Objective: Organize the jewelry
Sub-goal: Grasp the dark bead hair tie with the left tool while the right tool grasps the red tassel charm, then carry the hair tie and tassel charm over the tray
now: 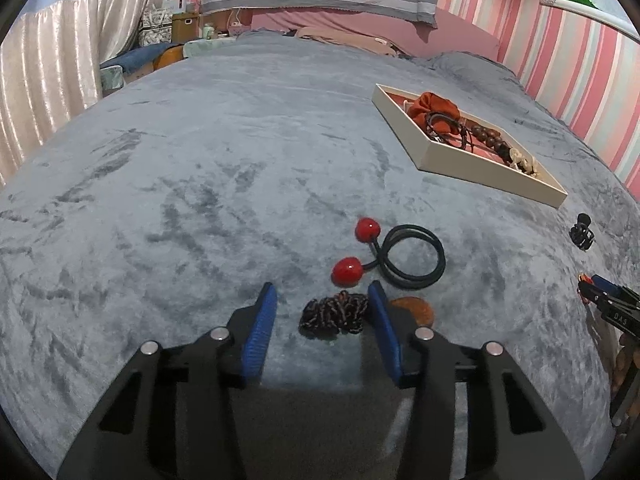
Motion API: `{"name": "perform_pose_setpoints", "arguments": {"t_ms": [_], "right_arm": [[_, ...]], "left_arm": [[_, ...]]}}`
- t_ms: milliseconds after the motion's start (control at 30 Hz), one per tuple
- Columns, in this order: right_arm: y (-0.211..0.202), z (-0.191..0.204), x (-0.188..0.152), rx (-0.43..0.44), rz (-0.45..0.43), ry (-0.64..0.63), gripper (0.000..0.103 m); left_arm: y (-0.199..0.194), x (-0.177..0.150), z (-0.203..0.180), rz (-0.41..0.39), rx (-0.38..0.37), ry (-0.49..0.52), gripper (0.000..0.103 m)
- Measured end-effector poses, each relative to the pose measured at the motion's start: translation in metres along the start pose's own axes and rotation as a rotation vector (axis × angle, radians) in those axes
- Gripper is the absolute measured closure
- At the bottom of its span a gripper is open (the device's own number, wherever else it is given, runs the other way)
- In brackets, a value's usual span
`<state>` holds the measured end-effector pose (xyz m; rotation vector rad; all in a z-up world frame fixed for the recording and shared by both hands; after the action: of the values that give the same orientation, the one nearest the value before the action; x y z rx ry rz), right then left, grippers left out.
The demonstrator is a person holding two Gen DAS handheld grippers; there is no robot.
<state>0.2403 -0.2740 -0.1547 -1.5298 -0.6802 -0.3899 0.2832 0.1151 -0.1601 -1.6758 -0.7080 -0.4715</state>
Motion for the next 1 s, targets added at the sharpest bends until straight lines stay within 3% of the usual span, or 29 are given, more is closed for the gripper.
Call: {"name": "perform_pose_setpoints", "arguments": {"t_ms": [67,167,467,1000], "right_arm": [[0.0,0.002,0.0,0.019,-0.001,-0.004,0.059],[0.001,0.006,0.001,0.042,0.003,-0.015,0.065],[-0.001,0.016,0.003,0.084,-0.011,-0.029,0.092],[-0.018,0.003,0.01,0.103,-0.075,0.027,0.094]], "left_arm": [[0.0,0.0,-0.001,0.001,-0.01,0.004,0.064],[-0.001,-0.002,-0.004,-0.002,-0.019,0.018,0.069],[-0.003,-0.004,-0.01,-0.019,-0.019,0.037,0.072],[-0.022,0.003,-0.029,-0.084,-0.031,0.081,0.075]]}}
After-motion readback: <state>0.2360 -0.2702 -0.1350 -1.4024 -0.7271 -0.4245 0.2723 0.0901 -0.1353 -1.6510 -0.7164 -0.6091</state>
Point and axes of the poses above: each gripper's, at about its wrist camera, not at the fingertips, and y roughly the way its jaws point, z to its left, x to its top, the point moved 7 cm from there along y, roughly the way its jaws point, and after that the axes turned 6 degrees about -y, right-handed, at the moved point
